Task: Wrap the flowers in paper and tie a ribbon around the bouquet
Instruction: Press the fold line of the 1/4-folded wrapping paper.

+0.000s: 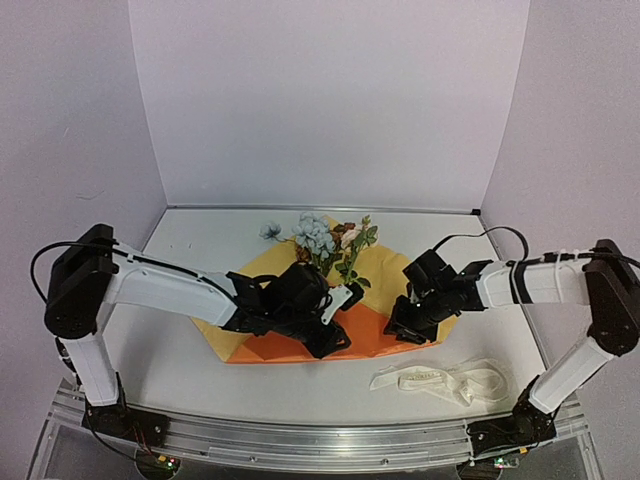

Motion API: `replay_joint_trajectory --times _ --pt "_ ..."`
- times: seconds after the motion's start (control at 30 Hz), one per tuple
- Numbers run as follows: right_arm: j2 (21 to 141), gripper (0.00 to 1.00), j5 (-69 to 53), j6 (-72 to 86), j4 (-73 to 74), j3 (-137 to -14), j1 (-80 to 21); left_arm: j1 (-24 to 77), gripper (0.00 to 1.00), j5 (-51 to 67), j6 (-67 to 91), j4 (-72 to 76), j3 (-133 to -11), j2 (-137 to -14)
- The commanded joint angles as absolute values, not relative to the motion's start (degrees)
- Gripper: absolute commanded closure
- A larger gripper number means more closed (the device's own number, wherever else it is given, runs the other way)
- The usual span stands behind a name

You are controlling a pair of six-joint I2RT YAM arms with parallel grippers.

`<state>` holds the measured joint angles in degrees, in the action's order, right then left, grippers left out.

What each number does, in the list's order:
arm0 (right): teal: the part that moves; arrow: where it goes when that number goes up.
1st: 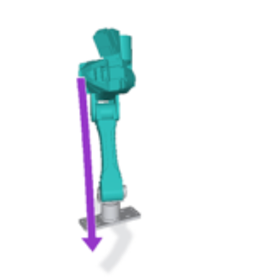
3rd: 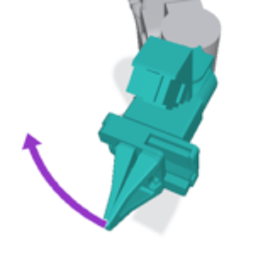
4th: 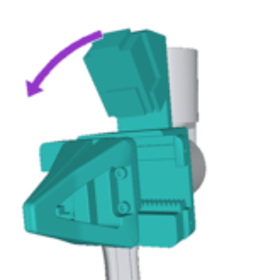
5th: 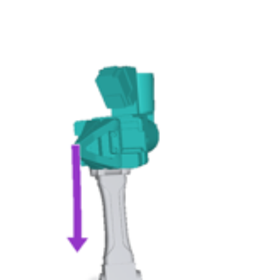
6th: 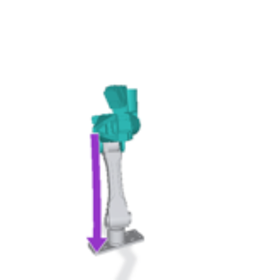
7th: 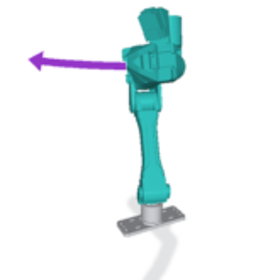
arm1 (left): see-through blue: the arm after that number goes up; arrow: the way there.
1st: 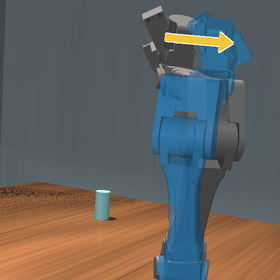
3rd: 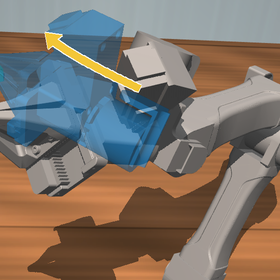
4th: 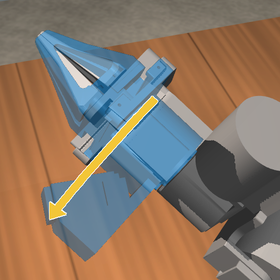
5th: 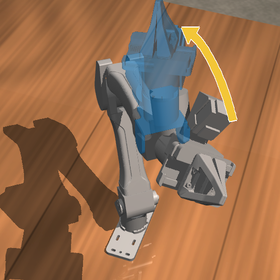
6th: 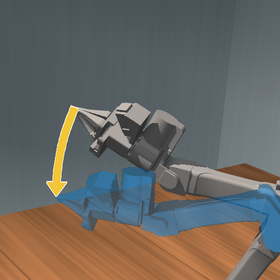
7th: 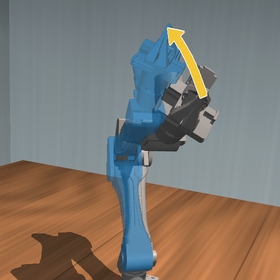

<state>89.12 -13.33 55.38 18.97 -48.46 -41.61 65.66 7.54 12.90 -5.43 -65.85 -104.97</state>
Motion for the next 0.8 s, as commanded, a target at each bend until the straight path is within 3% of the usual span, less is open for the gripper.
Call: replay_joint_trajectory --times 0.0,0.33,0.77 --pt "95.38 0.71 -15.25 58.4 14.1 -53.94 -43.91 63.91 0.8 7.96 18.11 -2.44 -57.44 -100.11" --pt "101.22 0.76 -11.49 59.54 9.99 -52.89 -46.62 59.73 0.85 9.98 20.99 2.1 -49.2 -99.92" --pt "97.8 0.78 -4.95 60.09 6.81 -43.15 -46.54 58.8 0.9 7.06 23.95 -0.68 -42.48 -96.7"
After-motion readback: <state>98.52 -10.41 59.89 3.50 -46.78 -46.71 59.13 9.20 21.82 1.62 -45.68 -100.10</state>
